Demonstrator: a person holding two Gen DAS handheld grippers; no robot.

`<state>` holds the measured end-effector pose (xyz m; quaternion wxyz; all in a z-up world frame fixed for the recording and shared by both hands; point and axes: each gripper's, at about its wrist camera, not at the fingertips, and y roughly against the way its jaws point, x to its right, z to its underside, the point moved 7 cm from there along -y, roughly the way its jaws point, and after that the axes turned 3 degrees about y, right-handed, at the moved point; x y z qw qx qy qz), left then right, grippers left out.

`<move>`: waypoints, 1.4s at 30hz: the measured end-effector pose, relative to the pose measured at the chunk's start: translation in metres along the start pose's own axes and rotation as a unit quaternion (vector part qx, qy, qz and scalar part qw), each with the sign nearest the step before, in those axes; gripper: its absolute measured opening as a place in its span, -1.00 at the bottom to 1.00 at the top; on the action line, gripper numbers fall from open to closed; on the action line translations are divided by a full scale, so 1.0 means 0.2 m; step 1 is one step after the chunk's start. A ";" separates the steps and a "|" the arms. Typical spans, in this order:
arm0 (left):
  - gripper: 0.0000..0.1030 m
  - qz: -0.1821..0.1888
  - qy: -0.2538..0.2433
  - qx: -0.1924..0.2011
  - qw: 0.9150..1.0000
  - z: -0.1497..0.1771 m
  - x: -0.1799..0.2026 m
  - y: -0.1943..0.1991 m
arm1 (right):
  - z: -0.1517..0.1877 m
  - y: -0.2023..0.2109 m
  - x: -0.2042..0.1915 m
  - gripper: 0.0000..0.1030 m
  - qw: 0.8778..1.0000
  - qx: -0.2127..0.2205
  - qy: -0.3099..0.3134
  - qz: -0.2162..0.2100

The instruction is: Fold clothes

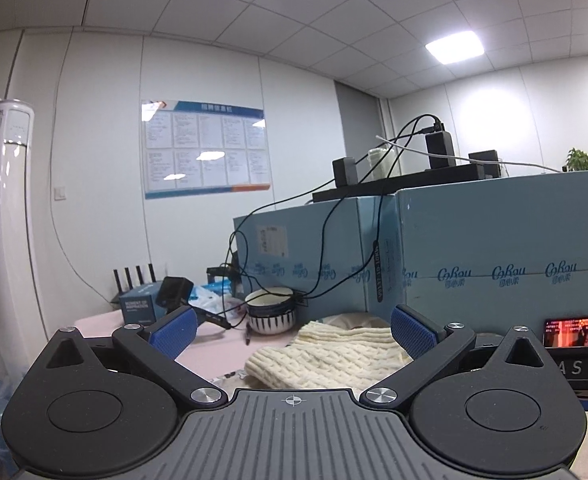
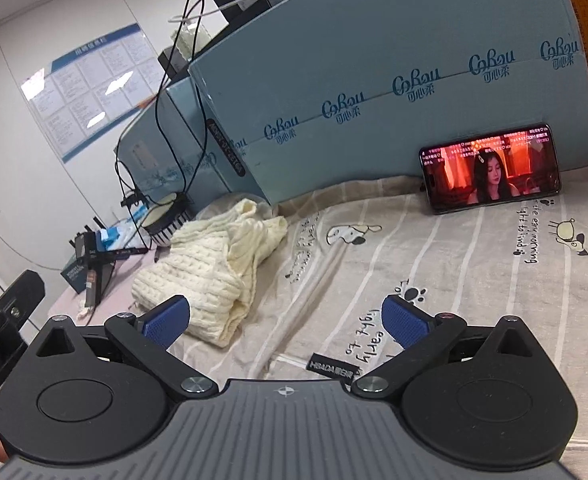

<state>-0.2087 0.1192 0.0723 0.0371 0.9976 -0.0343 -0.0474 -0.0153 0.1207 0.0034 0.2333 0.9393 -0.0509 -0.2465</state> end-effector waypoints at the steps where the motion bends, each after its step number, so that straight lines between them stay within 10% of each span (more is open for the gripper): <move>1: 1.00 -0.001 -0.001 0.001 1.000 0.00 0.00 0.00 | 0.00 0.00 0.00 1.00 1.000 -0.003 0.001 0.002; 42: 1.00 -0.020 -0.005 -0.016 1.000 0.09 -0.09 -0.06 | 0.07 -0.03 -0.08 1.00 0.998 -0.007 0.054 0.017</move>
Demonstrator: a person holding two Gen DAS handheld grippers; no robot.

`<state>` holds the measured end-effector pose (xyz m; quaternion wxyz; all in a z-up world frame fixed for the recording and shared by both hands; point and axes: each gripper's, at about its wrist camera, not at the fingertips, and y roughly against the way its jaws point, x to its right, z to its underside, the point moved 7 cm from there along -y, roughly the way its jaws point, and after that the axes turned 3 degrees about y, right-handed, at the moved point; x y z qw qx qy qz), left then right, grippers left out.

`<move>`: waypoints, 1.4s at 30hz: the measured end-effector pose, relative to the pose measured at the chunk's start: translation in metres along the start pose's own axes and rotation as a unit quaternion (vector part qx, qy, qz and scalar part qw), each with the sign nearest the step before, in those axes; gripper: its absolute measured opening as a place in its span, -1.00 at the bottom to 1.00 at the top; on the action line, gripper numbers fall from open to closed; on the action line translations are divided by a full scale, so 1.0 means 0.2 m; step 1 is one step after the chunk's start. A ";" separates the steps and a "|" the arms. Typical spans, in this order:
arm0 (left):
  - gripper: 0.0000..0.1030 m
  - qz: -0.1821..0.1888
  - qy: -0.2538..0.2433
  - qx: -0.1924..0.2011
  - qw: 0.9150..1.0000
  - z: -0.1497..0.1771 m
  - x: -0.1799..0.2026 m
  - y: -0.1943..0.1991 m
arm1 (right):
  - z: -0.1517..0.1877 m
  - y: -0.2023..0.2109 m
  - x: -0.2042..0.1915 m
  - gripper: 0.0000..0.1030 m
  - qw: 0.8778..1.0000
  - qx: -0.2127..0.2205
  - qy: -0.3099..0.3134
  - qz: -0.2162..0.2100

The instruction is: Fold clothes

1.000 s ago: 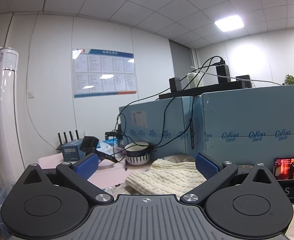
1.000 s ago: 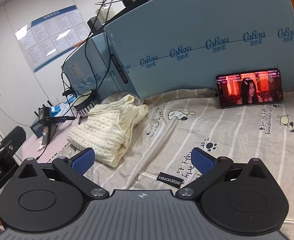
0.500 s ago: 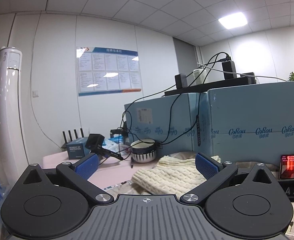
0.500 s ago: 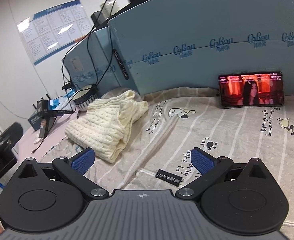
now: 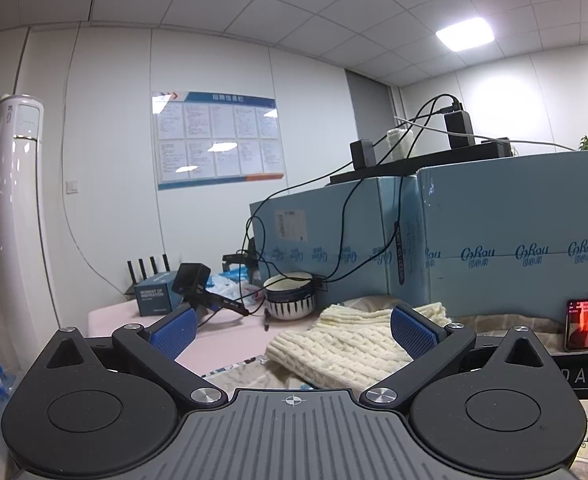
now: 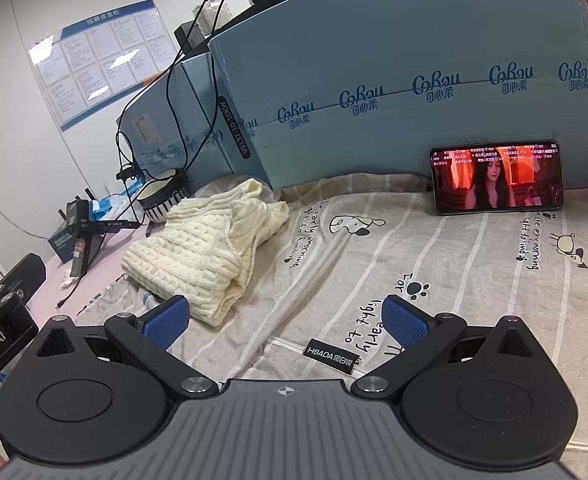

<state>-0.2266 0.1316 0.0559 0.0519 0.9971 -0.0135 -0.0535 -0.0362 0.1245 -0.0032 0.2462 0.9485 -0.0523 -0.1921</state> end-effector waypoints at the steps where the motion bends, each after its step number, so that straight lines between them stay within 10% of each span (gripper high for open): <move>1: 1.00 0.000 0.000 0.000 1.000 0.00 0.00 0.00 | 0.00 0.00 0.00 1.00 1.000 0.000 0.000 0.000; 42: 1.00 -0.019 0.009 -0.001 1.000 0.05 -0.09 -0.04 | 0.02 -0.01 -0.02 1.00 1.000 0.015 0.005 0.004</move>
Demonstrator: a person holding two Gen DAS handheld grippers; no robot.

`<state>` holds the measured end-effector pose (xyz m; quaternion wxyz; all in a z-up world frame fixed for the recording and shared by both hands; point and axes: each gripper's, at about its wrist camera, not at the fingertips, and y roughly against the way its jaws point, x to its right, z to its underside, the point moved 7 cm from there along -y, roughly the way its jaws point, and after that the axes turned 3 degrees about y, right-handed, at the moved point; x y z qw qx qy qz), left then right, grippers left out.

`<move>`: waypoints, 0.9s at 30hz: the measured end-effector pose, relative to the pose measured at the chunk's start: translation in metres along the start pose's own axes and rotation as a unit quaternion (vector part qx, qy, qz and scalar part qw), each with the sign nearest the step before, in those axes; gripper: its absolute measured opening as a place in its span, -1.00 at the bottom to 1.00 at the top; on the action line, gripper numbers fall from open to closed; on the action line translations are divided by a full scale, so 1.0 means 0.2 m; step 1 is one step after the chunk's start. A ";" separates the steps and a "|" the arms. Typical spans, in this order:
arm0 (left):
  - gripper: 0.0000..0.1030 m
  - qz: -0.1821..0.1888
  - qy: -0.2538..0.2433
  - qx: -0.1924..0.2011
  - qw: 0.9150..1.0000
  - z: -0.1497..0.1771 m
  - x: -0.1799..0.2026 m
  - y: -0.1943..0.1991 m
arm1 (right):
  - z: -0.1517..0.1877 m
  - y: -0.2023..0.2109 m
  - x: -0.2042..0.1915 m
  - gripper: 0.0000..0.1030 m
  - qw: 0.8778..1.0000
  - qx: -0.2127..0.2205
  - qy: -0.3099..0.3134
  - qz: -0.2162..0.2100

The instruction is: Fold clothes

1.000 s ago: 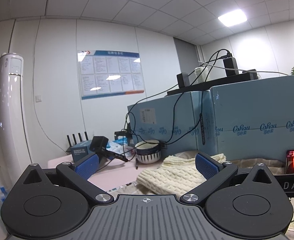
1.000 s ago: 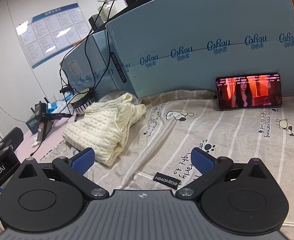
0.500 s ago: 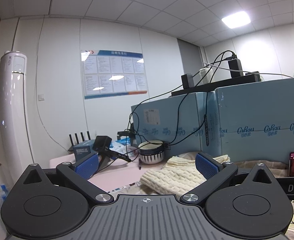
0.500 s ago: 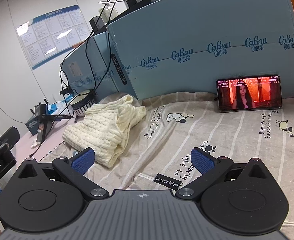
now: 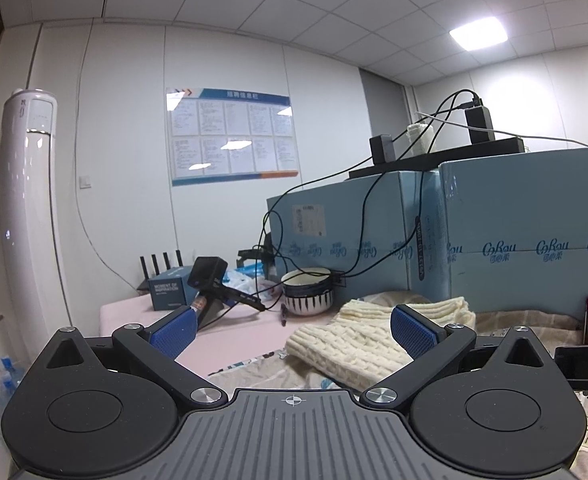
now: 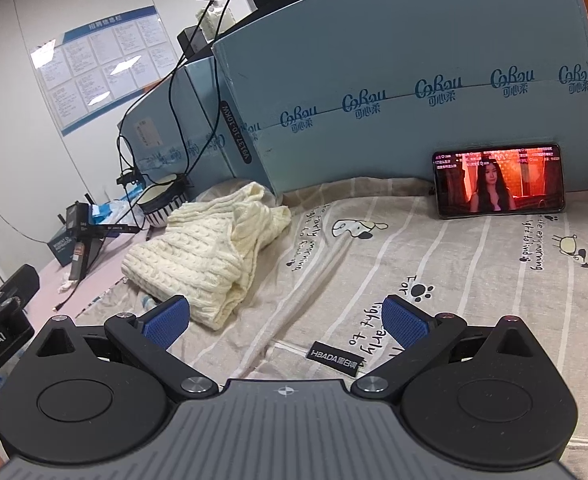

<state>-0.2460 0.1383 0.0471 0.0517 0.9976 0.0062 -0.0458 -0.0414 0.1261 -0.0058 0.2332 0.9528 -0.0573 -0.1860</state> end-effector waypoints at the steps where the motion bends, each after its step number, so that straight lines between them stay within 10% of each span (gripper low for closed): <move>1: 1.00 0.000 0.001 0.000 1.000 0.00 0.00 0.00 | 0.00 0.00 0.00 1.00 1.000 -0.001 0.001 0.000; 27: 1.00 0.001 0.012 -0.014 1.000 0.05 -0.02 -0.04 | 0.01 0.00 -0.04 1.00 0.998 0.028 0.045 0.020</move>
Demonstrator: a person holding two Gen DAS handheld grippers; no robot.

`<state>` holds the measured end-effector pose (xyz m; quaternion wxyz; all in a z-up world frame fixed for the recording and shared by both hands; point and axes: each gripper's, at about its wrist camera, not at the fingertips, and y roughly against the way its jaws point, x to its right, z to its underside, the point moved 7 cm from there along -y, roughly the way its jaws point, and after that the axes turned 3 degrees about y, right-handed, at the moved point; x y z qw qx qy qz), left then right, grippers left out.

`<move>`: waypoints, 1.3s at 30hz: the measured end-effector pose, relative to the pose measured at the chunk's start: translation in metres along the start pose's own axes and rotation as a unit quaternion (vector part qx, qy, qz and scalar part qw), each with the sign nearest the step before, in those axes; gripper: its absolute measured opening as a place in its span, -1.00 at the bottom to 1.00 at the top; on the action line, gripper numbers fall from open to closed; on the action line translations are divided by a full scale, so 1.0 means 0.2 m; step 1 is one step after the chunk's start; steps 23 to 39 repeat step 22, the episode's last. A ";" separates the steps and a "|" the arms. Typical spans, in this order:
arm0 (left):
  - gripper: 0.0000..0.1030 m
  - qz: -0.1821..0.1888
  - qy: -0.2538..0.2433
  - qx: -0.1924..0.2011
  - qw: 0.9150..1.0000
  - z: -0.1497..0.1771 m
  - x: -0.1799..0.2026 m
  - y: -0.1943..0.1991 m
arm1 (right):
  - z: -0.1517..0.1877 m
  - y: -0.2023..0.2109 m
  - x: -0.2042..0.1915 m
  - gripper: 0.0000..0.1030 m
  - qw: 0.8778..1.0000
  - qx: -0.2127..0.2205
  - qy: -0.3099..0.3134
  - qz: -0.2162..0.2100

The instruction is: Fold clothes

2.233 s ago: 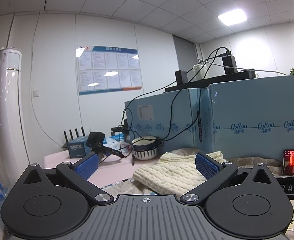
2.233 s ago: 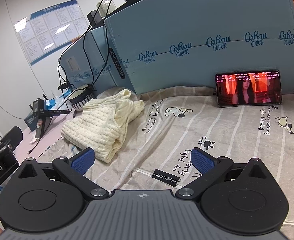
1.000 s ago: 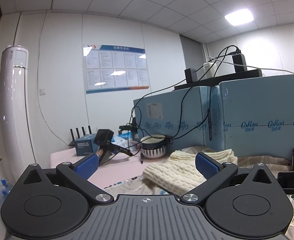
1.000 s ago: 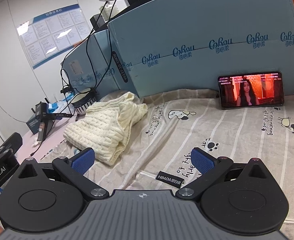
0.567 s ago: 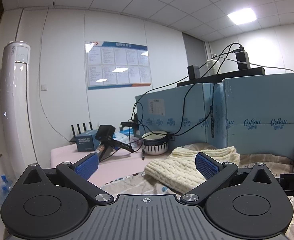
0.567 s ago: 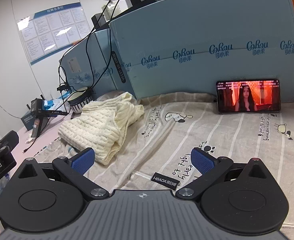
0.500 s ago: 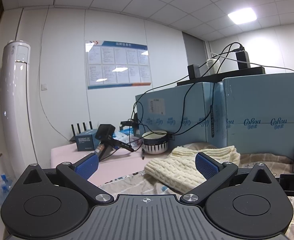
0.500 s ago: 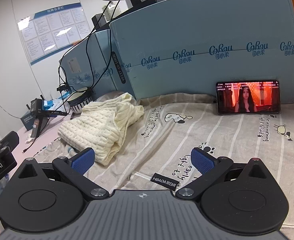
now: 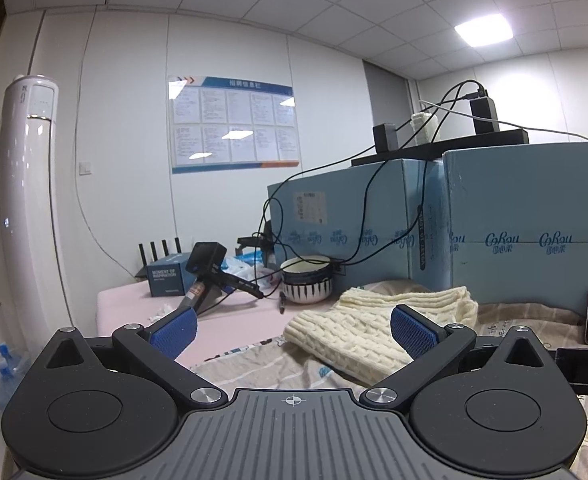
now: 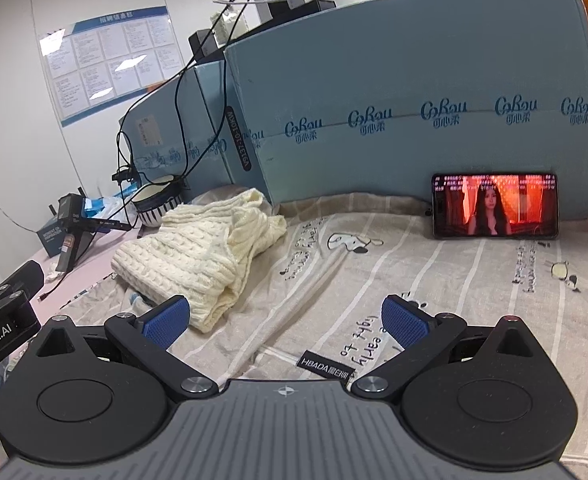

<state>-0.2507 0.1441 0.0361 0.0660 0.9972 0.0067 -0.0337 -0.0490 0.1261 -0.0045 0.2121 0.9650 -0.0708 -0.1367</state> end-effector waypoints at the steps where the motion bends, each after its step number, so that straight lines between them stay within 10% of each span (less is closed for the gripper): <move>1: 1.00 0.000 0.001 0.000 1.000 0.00 0.00 0.00 | 0.00 0.00 0.00 1.00 1.000 0.005 0.002 0.001; 39: 1.00 0.014 0.007 -0.004 1.000 -0.01 0.01 -0.01 | -0.05 0.06 -0.03 1.00 0.997 0.074 0.026 0.011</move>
